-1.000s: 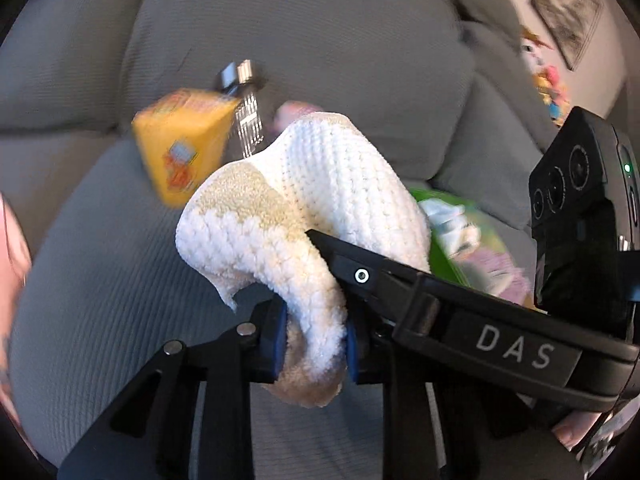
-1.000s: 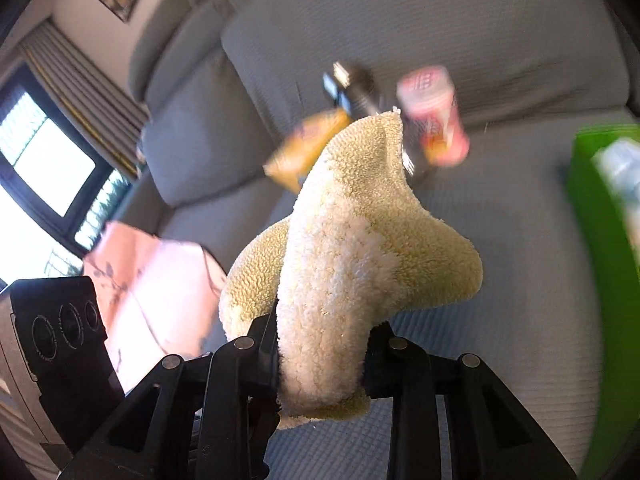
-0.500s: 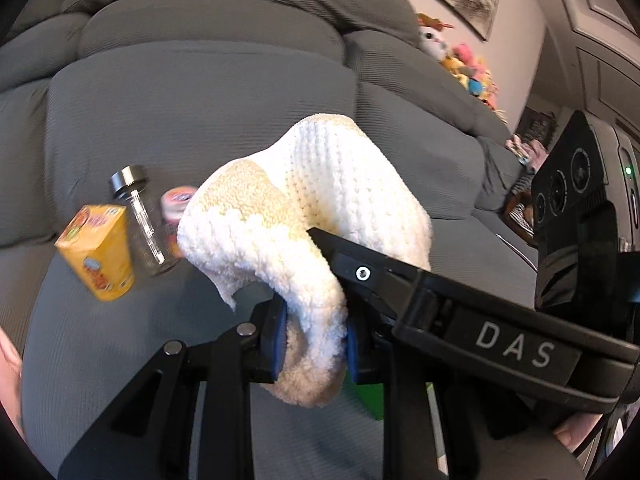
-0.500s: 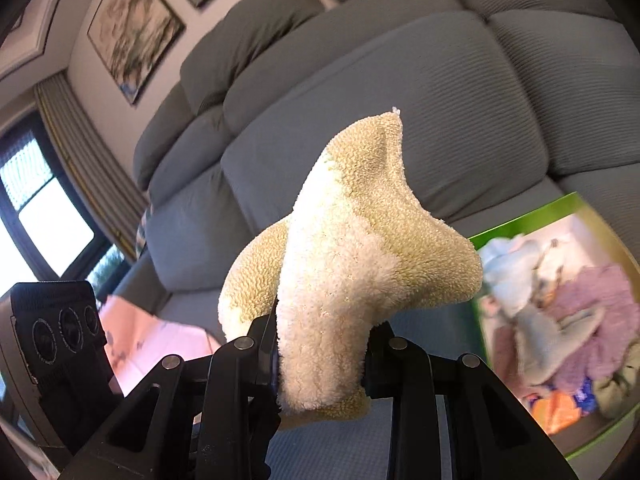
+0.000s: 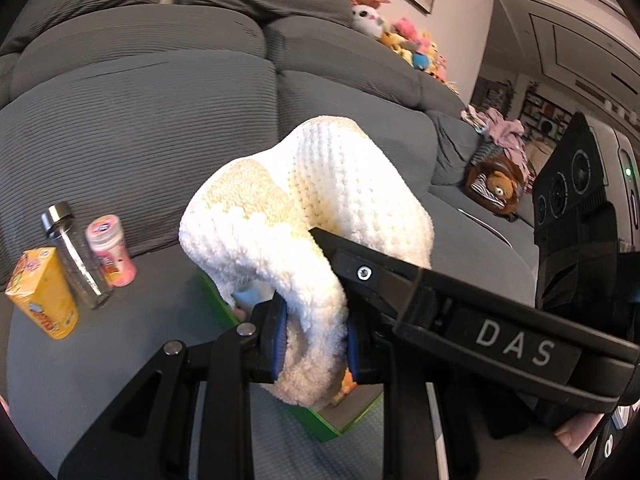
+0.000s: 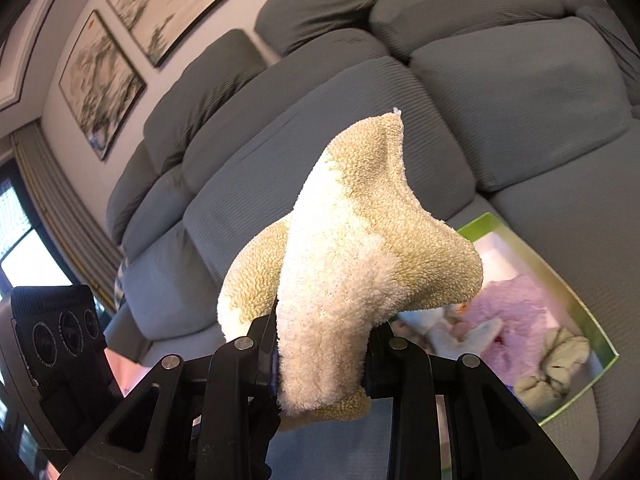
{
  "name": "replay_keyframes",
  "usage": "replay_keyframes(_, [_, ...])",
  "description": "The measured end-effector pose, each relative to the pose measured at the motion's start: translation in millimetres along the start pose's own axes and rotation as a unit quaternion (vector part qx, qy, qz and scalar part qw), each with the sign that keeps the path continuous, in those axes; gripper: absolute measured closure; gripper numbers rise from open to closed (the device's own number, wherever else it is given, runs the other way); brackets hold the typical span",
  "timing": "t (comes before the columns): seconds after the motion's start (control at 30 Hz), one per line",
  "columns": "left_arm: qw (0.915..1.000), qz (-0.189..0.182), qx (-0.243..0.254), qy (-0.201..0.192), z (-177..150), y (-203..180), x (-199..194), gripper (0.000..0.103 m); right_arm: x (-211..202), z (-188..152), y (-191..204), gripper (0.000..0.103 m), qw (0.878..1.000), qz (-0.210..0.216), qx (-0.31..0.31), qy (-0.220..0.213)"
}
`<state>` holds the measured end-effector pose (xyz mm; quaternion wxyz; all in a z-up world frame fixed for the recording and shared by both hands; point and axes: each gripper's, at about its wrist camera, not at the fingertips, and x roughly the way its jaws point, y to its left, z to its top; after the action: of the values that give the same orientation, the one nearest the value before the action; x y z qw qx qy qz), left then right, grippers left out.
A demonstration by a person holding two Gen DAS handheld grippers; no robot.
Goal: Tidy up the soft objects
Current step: 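Carry the knit cloth over the green box and lower it inside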
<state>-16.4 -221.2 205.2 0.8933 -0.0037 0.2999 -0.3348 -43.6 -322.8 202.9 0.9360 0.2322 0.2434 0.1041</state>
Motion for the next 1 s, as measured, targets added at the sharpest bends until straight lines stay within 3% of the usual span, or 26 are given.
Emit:
replay_keyframes(0.53, [0.9965,-0.046,-0.013,0.069,-5.6,-12.4,63.0,0.084,7.0,1.2,-58.1,0.071,0.996,-0.063,0.066,0.017])
replay_keyframes(1.0, [0.9785,-0.05,-0.079,0.184,-27.2,3.6,132.8,0.083,64.5,-12.5,-113.0,0.071,0.972,-0.157,0.129,0.119])
